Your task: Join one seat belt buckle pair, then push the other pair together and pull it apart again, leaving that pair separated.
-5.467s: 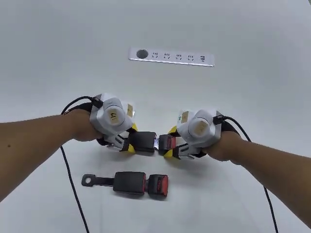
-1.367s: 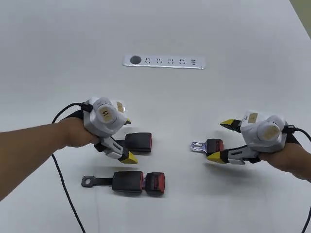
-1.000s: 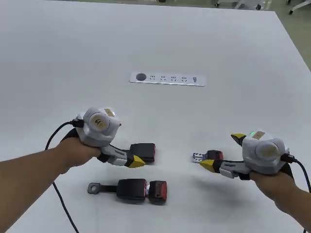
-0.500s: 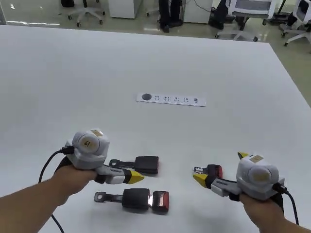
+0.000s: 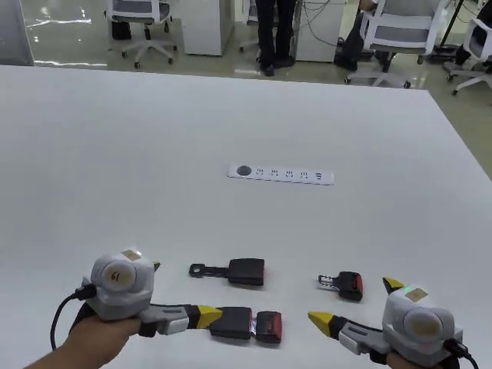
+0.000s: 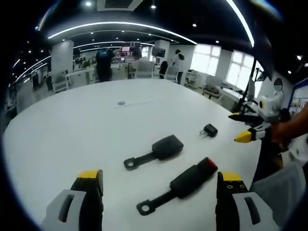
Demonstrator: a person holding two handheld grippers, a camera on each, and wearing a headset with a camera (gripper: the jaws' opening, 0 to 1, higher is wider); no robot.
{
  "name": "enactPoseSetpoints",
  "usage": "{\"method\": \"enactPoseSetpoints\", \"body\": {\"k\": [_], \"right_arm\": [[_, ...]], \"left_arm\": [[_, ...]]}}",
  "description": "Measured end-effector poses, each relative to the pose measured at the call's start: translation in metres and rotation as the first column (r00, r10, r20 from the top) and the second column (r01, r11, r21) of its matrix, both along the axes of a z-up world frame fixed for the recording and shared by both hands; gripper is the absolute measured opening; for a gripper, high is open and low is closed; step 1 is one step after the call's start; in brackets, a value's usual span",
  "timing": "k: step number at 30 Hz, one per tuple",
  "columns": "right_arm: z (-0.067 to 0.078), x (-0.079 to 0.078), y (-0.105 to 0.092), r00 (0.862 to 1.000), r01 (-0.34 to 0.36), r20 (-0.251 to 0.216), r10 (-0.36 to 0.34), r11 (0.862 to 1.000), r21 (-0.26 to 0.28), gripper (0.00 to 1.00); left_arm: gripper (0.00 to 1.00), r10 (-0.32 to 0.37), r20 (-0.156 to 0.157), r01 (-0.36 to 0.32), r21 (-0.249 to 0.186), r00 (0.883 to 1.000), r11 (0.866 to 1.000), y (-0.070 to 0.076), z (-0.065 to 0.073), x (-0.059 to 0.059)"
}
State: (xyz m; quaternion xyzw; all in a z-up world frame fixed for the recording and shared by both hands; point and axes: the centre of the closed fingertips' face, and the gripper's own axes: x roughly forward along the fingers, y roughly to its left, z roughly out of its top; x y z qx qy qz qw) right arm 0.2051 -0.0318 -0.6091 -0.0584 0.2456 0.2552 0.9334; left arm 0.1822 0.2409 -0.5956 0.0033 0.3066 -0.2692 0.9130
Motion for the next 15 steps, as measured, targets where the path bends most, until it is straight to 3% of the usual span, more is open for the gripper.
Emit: {"method": "enactPoseSetpoints", "body": {"k": [4, 6, 9, 12, 15], "right_arm": [[0.003, -0.013, -0.001, 1.000, 0.019, 0.003, -0.019, 1.000, 0.009, 1.00], [0.005, -0.020, 0.000, 1.000, 0.023, 0.008, -0.023, 1.000, 0.015, 1.00], [0.004, -0.028, 0.000, 1.000, 0.027, 0.004, -0.027, 1.000, 0.012, 1.00], [0.005, -0.034, -0.003, 0.999, 0.041, 0.007, -0.042, 0.999, 0.023, 1.00], [0.006, -0.043, -0.001, 0.999, 0.035, 0.010, -0.035, 0.999, 0.014, 1.00]], "left_arm": [[1.00, 0.004, 0.024, -0.003, -0.025, 1.000, 1.000, 0.000, 0.008, -0.009], [1.00, 0.004, 0.029, -0.003, -0.032, 1.000, 0.999, 0.007, 0.009, -0.011], [1.00, -0.021, 0.034, 0.022, -0.020, 0.999, 1.000, 0.009, 0.008, -0.021], [1.00, -0.024, 0.040, 0.026, -0.044, 0.999, 0.999, 0.010, 0.011, -0.031], [1.00, -0.034, 0.048, 0.036, -0.040, 0.998, 0.999, 0.015, 0.010, -0.035]]}}
